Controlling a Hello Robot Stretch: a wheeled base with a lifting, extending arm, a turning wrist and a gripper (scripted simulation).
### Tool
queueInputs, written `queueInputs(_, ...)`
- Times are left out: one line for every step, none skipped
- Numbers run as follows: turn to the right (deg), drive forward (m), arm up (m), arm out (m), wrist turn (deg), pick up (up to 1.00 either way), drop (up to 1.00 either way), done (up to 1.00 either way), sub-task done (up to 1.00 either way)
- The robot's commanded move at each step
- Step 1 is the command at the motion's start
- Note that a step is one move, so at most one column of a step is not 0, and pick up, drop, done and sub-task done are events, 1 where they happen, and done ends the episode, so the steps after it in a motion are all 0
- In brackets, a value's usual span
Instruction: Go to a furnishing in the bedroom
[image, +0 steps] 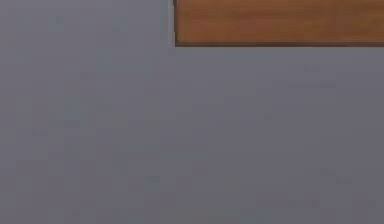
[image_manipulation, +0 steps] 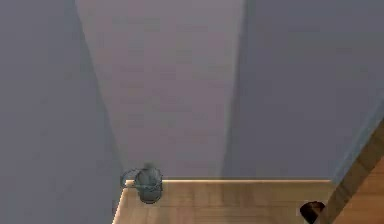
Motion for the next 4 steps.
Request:
queueInputs(-45.0,0.0,0.0,0.0,0.0,0.0,0.0,0.0,0.0)
queueInputs(-45.0,0.0,0.0,0.0,0.0,0.0,0.0,0.0,0.0)
queueInputs(-24.0,0.0,0.0,0.0,0.0,0.0,0.0,0.0,0.0)
queueInputs(0.0,0.35,0.0,0.0,0.0,0.0,0.0,0.0,0.0)
